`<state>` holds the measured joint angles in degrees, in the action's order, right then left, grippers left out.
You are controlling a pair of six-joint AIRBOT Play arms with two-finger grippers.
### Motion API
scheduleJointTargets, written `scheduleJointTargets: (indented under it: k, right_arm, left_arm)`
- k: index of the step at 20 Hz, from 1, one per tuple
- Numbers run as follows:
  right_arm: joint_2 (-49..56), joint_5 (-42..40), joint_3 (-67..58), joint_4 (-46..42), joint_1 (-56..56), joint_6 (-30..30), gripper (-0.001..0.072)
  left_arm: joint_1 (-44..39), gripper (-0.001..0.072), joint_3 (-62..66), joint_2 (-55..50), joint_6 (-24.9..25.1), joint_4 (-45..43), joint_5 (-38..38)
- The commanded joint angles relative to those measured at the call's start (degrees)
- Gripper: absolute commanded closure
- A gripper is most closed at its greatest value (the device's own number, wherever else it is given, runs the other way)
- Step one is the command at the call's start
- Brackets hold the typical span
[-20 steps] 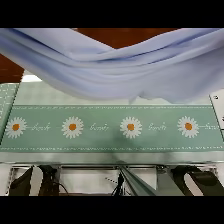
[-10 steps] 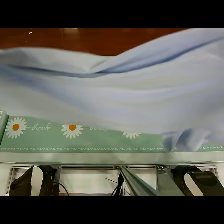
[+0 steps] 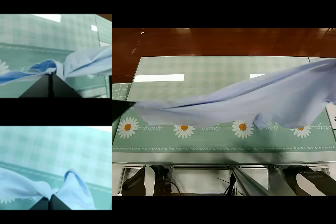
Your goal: Fold the shirts.
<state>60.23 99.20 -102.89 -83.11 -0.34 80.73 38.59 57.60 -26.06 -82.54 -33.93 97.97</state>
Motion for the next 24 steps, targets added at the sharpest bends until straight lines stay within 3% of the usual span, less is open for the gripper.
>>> scheduleJointTargets:
  k: [1, 7, 10, 14, 19, 24]
  right_arm:
    - [14.0, 1.0, -0.1, 5.8, 0.0, -1.8, 0.0693]
    - [31.6, -8.1, -0.1, 10.6, 0.0, -4.4, 0.0693]
    - [36.0, -19.1, -0.1, 10.6, 0.1, -7.2, 0.0693]
    - [38.7, -33.2, -0.1, 12.0, 0.1, -7.1, 0.0693]
    - [42.7, -32.1, -0.1, 13.5, 0.3, -7.1, 0.0693]
    - [47.8, -30.3, -0.1, 13.7, 0.3, -3.4, 0.0692]
  left_arm:
    - [-1.2, 0.0691, -14.9, 1.0, 2.1, -0.6, -4.4]
    - [-1.4, 0.0691, -24.1, -2.3, 7.1, -1.4, -22.1]
    - [-1.9, 0.0691, -24.3, -6.7, 10.6, -1.3, -30.6]
    - [-7.7, 0.0691, -24.4, -15.0, 16.3, -1.3, -36.0]
    - [-19.5, 0.069, -24.3, -29.2, 20.6, -1.5, -46.3]
    - [-21.8, 0.069, -24.2, -39.4, 20.6, -1.7, -51.1]
